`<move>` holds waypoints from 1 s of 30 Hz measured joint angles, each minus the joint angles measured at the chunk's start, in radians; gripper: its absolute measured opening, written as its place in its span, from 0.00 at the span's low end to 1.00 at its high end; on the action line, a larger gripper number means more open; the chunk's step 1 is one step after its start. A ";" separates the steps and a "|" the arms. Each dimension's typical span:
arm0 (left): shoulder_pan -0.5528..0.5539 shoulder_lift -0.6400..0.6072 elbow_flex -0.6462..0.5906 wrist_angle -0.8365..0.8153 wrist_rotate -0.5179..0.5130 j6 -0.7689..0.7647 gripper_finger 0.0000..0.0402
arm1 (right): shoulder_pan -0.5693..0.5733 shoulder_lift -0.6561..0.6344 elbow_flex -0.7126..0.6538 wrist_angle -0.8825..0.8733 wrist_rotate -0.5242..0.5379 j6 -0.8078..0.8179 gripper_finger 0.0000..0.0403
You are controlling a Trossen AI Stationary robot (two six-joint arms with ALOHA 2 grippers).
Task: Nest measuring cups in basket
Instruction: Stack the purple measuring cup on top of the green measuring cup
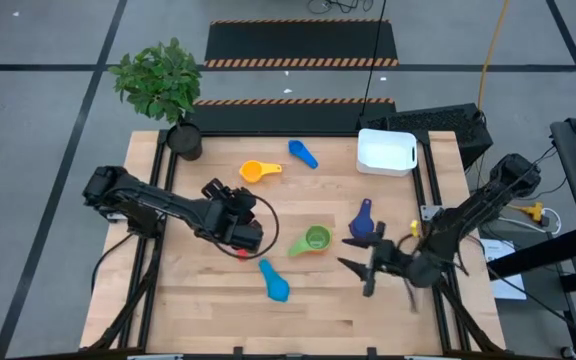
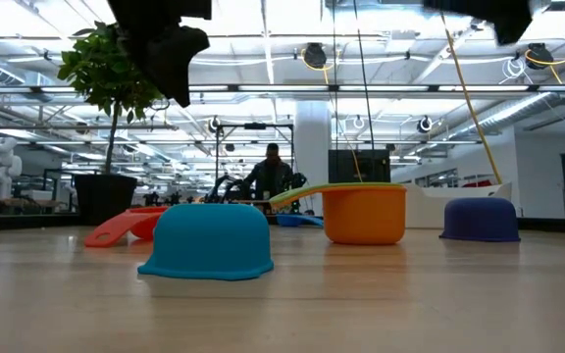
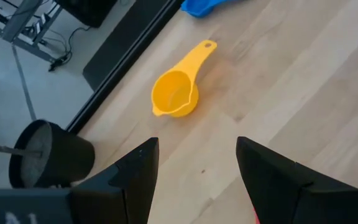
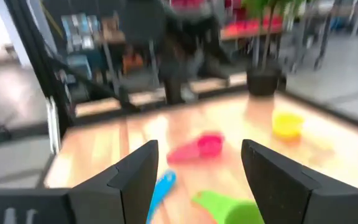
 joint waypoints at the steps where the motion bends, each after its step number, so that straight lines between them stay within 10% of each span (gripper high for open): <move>1: -0.001 -0.003 -0.004 0.000 0.000 0.000 0.54 | -0.025 0.001 0.009 -0.070 -0.043 0.049 0.55; 15: -0.006 -0.004 -0.007 0.207 0.071 0.266 0.54 | -0.218 0.000 0.176 -0.882 -0.193 0.408 0.55; 30: 0.014 -0.004 -0.007 0.350 0.085 0.505 0.54 | -0.444 0.001 0.104 -1.112 -0.275 0.615 0.62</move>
